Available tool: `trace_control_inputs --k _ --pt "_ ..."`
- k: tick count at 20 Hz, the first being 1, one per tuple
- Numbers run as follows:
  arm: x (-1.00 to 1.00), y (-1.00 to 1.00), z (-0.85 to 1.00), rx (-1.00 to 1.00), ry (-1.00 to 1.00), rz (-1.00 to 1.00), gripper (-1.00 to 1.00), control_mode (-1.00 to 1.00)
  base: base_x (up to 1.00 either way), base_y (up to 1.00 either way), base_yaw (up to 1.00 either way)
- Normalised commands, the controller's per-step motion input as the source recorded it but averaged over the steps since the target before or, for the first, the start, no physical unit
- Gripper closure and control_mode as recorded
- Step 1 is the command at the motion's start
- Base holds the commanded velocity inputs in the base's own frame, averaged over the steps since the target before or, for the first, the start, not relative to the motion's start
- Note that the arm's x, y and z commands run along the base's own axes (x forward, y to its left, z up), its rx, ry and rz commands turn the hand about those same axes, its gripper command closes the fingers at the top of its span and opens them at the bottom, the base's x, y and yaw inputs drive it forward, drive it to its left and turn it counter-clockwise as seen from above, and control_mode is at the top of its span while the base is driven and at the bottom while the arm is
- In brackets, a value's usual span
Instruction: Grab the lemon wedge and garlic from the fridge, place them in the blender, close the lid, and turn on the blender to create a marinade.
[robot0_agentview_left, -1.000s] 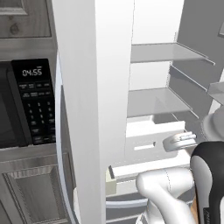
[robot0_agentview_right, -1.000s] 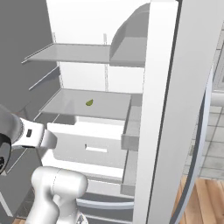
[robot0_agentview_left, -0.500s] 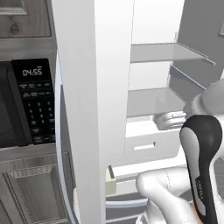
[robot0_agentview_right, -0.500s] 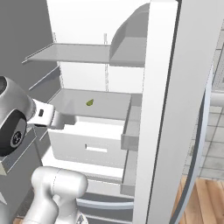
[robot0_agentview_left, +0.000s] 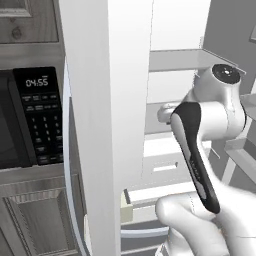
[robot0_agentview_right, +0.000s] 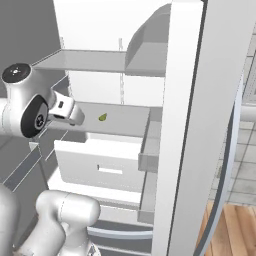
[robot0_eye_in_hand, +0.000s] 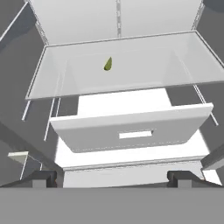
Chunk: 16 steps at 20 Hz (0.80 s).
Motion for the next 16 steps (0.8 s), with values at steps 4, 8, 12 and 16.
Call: trace_control_inputs --k 4,8,12,16 --pt "0.89 0.0 -0.3 0.0 0.0 -0.09 -1.0 -1.0 0.0 0.0 0.0" --pt "0.91 0.01 -0.23 0.0 0.05 -0.04 -1.0 -1.0 0.0 0.0 0.0" --pt "0.71 0.03 -0.45 0.0 0.04 0.0 -1.0 -1.0 0.0 0.0 0.0" --pt "0.58 0.14 -0.59 0.0 0.06 0.0 -1.0 -1.0 0.0 0.0 0.0"
